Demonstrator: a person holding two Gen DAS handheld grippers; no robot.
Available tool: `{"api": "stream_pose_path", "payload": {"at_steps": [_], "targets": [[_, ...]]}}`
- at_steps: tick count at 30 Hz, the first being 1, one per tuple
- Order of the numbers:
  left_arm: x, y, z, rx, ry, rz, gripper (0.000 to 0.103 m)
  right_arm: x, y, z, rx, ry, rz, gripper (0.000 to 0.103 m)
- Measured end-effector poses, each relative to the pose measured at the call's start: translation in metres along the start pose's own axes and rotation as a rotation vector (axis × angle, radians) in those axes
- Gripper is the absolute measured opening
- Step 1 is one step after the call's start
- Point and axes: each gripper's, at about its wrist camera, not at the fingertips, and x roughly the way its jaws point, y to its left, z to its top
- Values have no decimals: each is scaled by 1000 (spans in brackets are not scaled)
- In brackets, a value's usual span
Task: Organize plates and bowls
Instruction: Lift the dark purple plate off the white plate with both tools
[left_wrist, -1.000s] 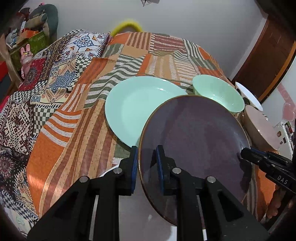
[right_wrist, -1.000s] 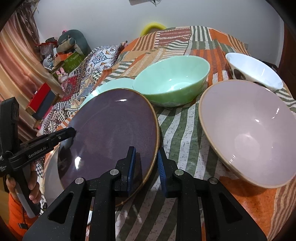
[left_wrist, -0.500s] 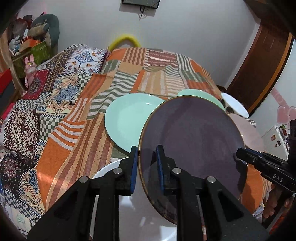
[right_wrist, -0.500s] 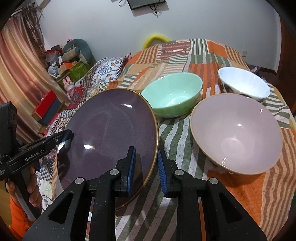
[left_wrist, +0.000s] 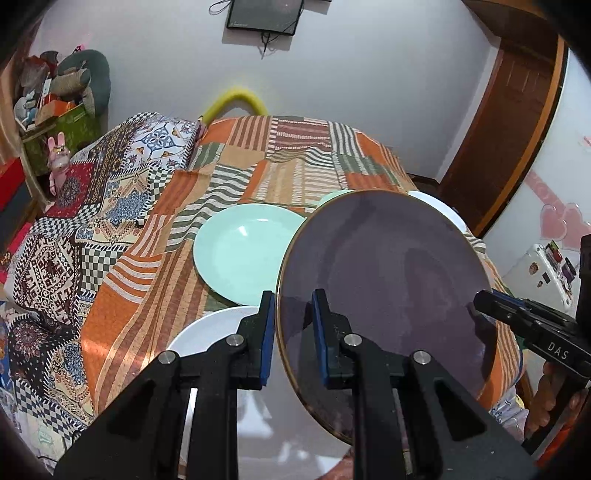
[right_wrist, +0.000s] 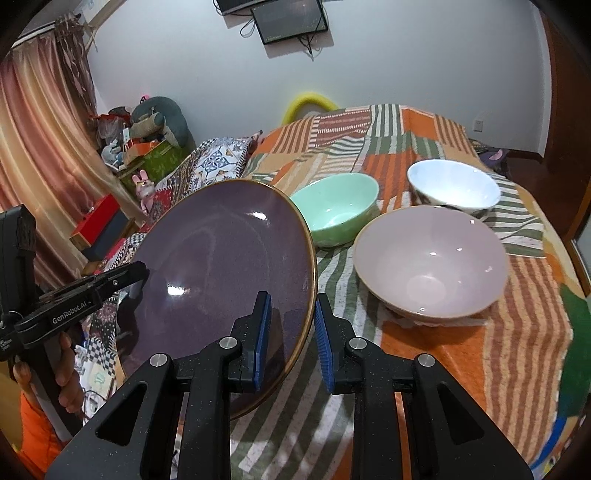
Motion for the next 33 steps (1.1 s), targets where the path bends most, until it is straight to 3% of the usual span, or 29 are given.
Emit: {"api": "stream_pose_path", "payload": {"at_steps": [19, 33], "targets": [[-15, -47, -24, 65, 29, -67, 19, -39, -30, -27, 43, -34, -63, 22], [9, -57, -50, 66, 139, -99, 19, -36, -51, -55, 96, 27, -80, 22]]}}
